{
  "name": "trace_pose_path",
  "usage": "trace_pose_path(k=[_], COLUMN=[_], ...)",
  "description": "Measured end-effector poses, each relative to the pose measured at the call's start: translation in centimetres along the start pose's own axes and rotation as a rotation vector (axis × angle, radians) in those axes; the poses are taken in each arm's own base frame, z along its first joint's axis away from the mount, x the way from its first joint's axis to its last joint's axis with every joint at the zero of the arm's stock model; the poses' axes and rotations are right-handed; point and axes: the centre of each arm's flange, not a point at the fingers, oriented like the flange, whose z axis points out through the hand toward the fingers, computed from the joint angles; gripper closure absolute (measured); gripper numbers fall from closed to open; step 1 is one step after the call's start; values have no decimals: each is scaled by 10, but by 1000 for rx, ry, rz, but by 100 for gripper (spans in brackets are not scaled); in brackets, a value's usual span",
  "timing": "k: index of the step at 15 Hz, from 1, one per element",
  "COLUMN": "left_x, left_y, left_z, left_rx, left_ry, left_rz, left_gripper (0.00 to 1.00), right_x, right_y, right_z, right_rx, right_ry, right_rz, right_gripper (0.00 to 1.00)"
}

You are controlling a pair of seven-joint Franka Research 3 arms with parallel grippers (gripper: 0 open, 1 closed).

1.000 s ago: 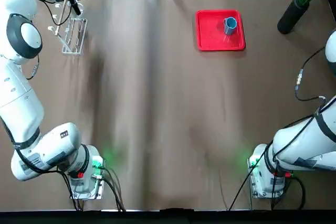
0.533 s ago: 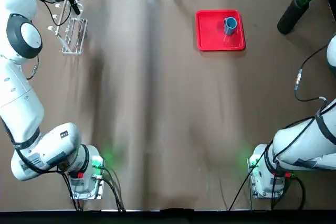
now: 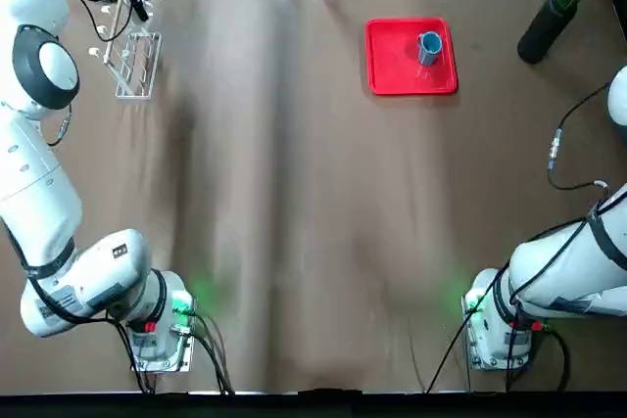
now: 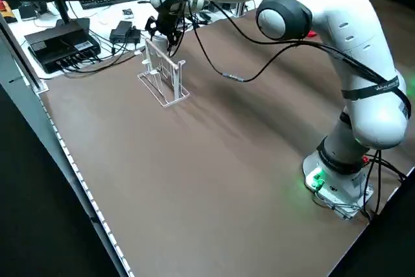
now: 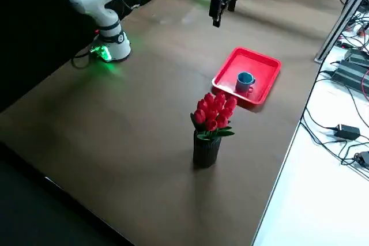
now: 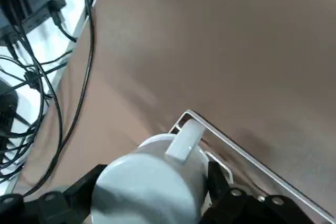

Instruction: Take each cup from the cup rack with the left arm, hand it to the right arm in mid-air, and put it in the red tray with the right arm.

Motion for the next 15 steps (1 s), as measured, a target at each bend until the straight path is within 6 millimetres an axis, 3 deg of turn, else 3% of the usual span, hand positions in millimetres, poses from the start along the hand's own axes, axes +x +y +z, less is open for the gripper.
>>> trace_pose_path(k=[4, 9, 15], left_x=[13, 49, 82], left_y=[-4, 3, 25], left_z=[-25, -68, -133], left_rx=[32, 40, -158], left_ry=[20, 101, 183], left_rz=[-74, -214, -407], left_gripper=[18, 18, 19], right_x=[0, 0, 0], right_y=[1, 1, 0], right_z=[0, 0, 0], right_rx=[0, 0, 0], right_ry=[1, 2, -1], right_rz=[1, 1, -2], right_gripper=[0, 0, 0])
